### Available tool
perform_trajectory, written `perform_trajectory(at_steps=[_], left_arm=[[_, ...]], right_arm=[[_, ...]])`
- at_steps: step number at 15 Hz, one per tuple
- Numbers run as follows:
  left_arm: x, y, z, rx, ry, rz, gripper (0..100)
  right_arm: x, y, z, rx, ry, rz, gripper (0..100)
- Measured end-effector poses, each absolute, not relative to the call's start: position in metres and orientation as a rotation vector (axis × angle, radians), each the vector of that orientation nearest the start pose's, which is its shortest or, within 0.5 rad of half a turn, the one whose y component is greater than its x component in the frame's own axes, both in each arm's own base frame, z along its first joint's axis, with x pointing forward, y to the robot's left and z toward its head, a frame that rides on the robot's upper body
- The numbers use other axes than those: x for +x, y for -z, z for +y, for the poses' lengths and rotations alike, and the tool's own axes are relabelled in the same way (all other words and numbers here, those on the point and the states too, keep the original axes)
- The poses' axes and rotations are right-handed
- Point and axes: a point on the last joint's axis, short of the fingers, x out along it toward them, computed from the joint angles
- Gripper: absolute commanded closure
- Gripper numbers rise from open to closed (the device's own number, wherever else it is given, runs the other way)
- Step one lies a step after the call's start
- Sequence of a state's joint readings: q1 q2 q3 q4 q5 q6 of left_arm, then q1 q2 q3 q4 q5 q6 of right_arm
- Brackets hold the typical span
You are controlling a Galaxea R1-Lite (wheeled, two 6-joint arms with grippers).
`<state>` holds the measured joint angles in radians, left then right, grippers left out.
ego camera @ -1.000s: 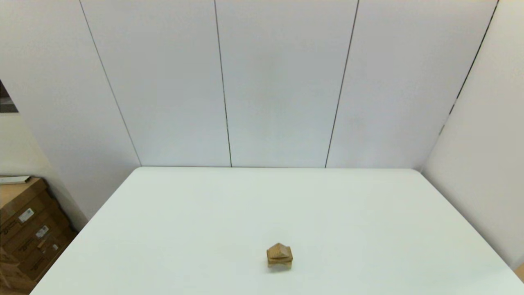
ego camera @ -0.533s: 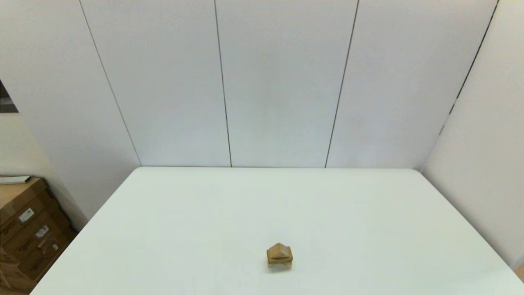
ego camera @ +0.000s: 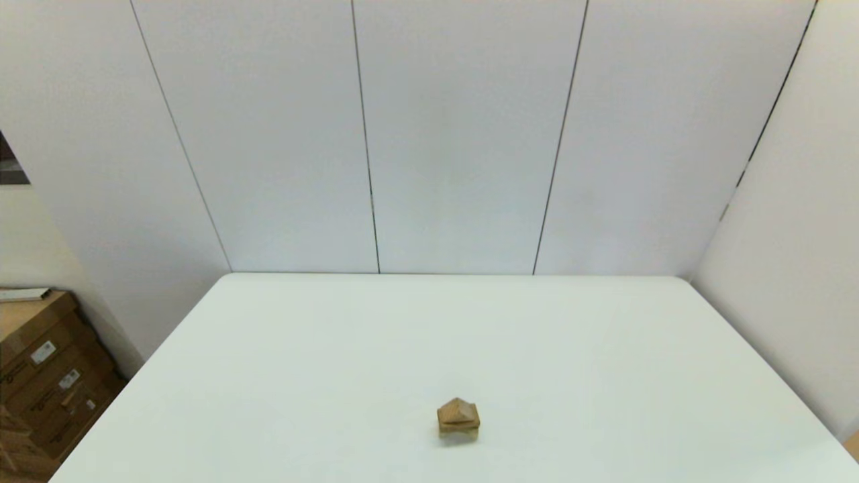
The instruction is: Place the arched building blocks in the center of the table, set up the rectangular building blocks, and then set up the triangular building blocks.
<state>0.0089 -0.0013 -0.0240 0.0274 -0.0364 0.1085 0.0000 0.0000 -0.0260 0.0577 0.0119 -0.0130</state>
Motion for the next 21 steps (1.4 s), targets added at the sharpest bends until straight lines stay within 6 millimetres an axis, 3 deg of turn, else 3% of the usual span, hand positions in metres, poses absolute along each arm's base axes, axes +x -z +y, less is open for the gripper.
perform_trajectory(at_steps=[6, 21], left_arm=[[-0.0230, -0.0766, -0.0011, 0.003, 0.031, -0.011, 0], [-0.0229, -0.0765, -0.0005, -0.007, 0.003, -0.012, 0]], right_arm=[[-0.0249, -0.0767, 0.0003, -0.013, -0.012, 0.032, 0], [-0.0248, -0.0763, 0.0003, -0.016, -0.012, 0.033, 0]])
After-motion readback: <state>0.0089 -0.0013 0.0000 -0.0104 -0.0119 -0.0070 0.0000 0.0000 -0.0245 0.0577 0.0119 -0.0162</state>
